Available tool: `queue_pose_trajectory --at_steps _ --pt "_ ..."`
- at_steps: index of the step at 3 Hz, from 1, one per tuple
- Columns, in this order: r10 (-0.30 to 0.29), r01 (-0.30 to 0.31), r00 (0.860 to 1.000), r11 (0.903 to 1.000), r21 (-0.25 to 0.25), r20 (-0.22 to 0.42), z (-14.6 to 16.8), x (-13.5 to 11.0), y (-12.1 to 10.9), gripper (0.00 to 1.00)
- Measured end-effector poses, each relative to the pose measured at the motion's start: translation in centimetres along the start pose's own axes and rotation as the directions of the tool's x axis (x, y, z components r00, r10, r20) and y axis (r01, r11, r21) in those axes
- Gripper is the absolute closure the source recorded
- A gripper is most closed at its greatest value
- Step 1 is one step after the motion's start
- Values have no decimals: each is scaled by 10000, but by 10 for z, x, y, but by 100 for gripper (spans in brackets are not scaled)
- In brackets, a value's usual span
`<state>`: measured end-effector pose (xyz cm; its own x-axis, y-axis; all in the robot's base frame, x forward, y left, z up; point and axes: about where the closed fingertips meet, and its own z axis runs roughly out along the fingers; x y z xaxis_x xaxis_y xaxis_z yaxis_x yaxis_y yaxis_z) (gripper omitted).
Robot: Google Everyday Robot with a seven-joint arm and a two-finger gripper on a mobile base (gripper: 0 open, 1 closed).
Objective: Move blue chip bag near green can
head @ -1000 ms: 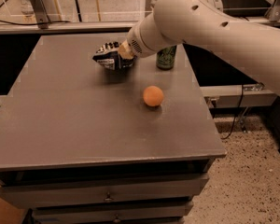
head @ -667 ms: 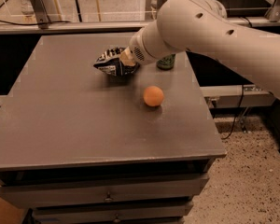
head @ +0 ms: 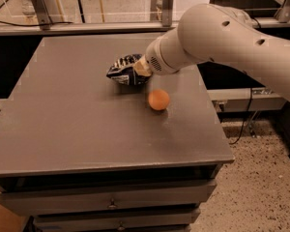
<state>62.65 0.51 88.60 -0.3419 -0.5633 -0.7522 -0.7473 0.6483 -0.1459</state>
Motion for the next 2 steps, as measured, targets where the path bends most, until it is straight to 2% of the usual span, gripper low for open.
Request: queue_pose_trajectory --at_steps 2 --pt "-73 71 9999 9998 -199 -106 -13 30 -9 100"
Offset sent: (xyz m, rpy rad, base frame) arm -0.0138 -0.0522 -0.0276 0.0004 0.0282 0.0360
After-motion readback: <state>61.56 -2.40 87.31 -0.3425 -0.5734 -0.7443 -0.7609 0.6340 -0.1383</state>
